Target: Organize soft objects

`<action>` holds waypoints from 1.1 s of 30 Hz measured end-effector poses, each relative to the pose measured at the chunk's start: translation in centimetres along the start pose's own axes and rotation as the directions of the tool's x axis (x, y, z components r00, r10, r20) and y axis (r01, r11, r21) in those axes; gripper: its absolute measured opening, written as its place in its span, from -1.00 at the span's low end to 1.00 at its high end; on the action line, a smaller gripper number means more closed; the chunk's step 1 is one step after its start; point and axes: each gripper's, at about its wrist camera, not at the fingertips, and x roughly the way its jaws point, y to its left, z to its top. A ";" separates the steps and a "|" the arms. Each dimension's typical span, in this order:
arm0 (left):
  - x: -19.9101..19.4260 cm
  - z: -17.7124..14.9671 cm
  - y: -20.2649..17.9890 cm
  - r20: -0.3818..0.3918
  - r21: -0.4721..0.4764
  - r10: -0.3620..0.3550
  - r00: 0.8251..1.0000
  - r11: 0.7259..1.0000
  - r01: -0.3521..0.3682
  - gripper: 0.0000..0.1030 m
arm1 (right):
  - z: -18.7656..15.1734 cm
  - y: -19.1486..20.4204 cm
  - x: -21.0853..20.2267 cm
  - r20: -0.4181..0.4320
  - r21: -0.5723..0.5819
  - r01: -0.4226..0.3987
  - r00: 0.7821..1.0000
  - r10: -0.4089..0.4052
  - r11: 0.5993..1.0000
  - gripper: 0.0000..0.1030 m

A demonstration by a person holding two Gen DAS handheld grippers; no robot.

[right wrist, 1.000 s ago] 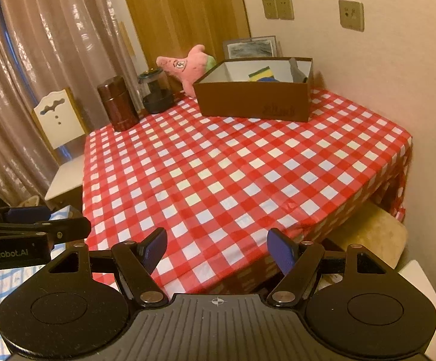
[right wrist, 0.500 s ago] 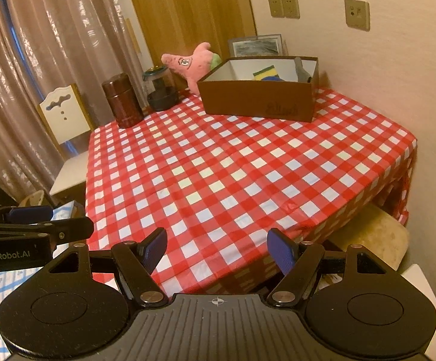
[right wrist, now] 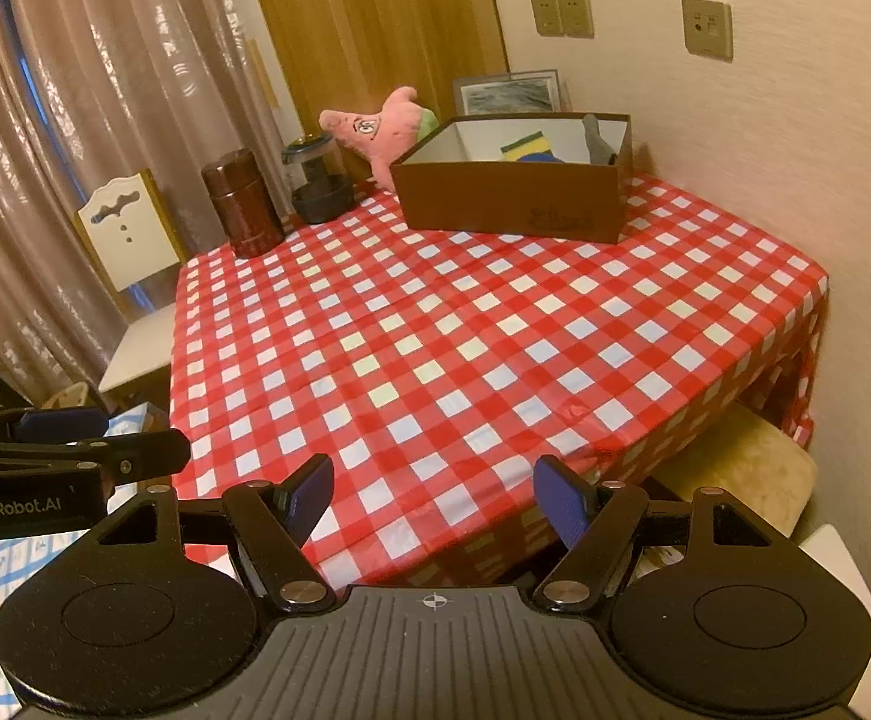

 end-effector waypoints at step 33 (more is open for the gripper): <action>-0.1 -0.1 -0.1 0.003 -0.001 0.001 1.000 1.000 -0.001 0.46 | 0.0 -0.1 -0.2 0.001 -0.002 -0.002 1.000 0.002 1.000 0.42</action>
